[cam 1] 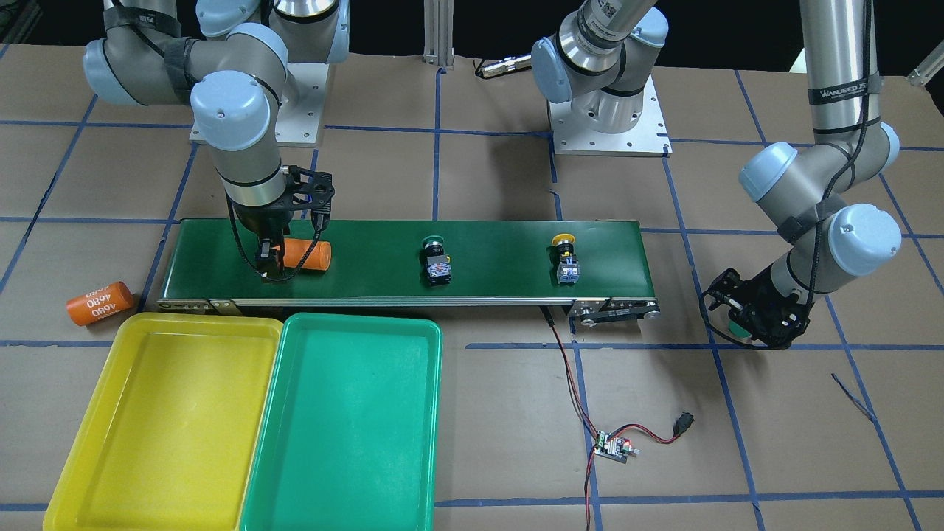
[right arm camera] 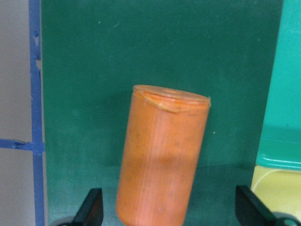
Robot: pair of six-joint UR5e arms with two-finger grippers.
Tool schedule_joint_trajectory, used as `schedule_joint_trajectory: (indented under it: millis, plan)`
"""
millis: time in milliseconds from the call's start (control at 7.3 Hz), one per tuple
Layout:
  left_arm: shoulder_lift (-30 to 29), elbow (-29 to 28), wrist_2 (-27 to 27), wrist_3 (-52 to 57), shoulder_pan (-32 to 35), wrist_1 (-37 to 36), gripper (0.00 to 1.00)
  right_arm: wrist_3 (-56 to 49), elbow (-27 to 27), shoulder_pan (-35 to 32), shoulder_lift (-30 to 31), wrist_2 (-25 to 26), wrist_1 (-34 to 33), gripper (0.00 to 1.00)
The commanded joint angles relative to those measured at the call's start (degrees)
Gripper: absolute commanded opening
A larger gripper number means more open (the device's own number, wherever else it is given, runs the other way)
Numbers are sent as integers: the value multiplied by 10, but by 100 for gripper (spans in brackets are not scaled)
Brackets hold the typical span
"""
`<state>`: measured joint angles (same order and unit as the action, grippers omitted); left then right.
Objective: Sort buttons by color to trays
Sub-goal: 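Place the green switch on the near end of the conveyor, left gripper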
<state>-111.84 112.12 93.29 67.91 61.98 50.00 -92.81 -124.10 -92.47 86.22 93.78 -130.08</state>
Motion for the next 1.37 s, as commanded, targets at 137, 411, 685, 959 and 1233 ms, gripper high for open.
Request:
schedule_joint_trajectory:
  millis: [137, 411, 685, 959, 1233]
  plan:
    - [-3, -5, 1, 0, 0, -8, 0, -1, 0, 0, 0, 0, 0, 100]
    - [3, -7, -2, -3, 0, -8, 0, -1, 0, 0, 0, -1, 0, 100]
    - [29, -7, -12, -111, 16, 9, 0, -1, 0, -1, 0, -1, 0, 100]
    - [64, -15, -12, -230, 36, 61, 0, -1, 0, 0, 0, -1, 0, 100]
    - [96, -64, -14, -386, 71, 153, 0, -1, 0, 0, 0, -3, 0, 100]
